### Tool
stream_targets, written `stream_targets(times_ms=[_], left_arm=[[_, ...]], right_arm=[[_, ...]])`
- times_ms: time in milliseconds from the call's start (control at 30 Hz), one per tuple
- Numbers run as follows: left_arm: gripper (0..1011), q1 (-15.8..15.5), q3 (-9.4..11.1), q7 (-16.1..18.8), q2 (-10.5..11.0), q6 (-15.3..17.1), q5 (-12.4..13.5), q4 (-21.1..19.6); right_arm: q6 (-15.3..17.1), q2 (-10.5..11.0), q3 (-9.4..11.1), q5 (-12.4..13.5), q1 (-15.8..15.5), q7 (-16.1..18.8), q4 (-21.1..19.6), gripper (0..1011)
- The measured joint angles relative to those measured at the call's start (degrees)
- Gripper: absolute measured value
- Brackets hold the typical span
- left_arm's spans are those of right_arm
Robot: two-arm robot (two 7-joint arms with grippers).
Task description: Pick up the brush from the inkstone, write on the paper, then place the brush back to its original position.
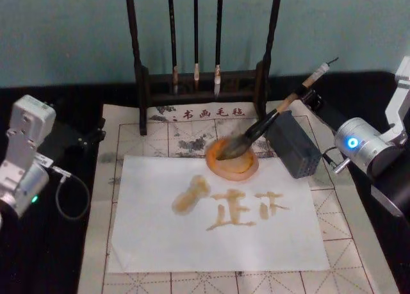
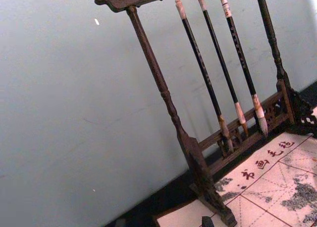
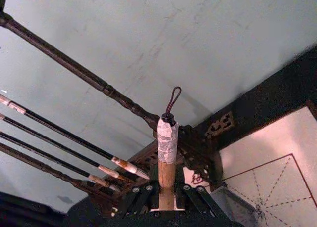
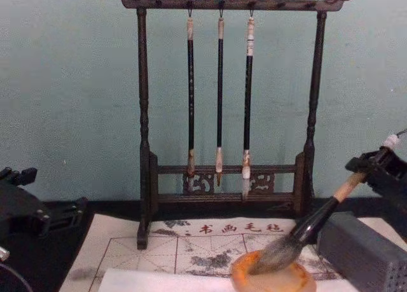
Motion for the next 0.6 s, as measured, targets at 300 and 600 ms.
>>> stream_targets(times_ms=[300,600], left_arm=[[1001,0.00,0.00,0.00,0.00,0.00,0.00,0.00],[1001,0.00,0.00,0.00,0.00,0.00,0.00,0.00]], right_arm=[[-0.63,0.62,-1.23,0.84,0.33,-0.48,0.28,199],[-1.25,1.20,-2.45,1.68,0.63,-1.00,0.54,199]])
